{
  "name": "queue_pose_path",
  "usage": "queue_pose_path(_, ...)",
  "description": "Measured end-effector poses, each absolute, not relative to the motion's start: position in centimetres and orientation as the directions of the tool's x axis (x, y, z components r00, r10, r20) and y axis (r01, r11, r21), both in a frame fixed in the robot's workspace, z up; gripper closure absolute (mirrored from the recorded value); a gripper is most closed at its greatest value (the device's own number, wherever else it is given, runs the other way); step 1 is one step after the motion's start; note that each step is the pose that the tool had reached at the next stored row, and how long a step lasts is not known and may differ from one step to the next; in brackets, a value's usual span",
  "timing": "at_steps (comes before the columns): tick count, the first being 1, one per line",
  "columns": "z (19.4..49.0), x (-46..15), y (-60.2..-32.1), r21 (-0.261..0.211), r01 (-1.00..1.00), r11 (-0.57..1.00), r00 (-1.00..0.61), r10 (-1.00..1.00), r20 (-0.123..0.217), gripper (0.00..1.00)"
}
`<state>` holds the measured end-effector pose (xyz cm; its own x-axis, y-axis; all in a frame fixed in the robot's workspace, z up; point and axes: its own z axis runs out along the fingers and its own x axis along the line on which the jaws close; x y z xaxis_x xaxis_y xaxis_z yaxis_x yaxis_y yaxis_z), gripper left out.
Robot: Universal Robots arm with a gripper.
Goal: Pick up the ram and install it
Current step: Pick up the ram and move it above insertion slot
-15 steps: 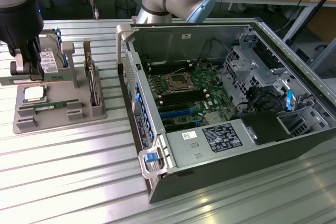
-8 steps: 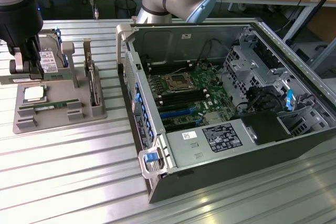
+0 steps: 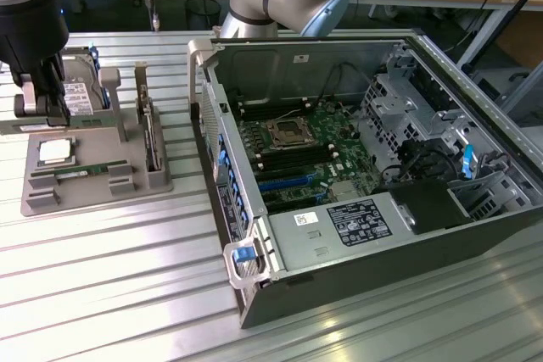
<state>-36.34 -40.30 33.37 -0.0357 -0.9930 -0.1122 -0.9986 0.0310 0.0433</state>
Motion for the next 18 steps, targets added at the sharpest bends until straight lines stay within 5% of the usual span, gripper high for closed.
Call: queue_pose_path(18, 34.0, -36.34, -40.3, 0.043, -0.999, 0.031, -0.036, -0.993, -0.115, 0.87)
